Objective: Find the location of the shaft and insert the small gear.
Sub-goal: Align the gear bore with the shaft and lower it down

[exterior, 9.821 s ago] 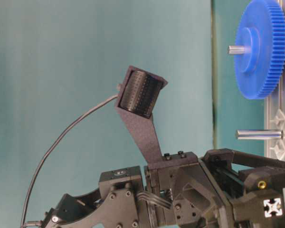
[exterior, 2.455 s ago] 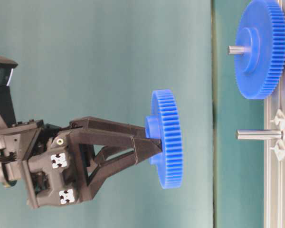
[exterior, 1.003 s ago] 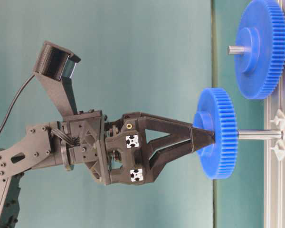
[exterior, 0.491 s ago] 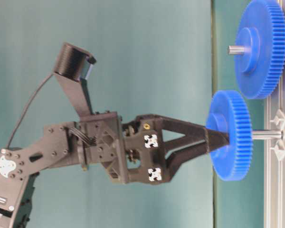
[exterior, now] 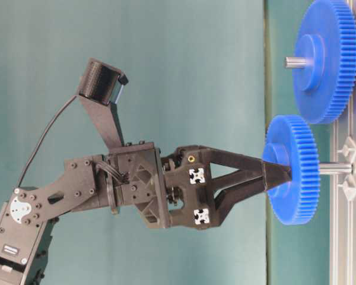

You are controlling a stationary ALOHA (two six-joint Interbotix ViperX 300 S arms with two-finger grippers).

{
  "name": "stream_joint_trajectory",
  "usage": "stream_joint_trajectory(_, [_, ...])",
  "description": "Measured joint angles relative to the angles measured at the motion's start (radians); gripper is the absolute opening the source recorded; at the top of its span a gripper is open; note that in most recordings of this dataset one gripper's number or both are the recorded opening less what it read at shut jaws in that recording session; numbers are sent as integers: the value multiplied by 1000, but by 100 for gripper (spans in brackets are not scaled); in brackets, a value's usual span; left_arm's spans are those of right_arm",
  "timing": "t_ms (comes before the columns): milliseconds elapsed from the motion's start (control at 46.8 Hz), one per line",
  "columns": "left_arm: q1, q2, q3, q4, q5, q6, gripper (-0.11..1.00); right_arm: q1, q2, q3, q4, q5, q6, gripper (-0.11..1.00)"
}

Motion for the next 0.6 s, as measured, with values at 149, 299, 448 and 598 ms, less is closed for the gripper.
stream_joint_trajectory(149, [2, 2, 0, -2, 0, 0, 63, 0, 0, -2, 0, 2, 0, 4])
stream_joint_trajectory(299, [6, 2, 3, -2, 0, 6, 63, 0, 0, -2, 0, 2, 0, 4])
stream_joint_trajectory(448, [15, 0, 3, -2, 3, 17, 63, 0, 0, -2, 0, 2, 0, 4])
stream_joint_trajectory(598, [18, 5, 2, -3, 5, 17, 63, 0, 0, -2, 0, 2, 0, 4])
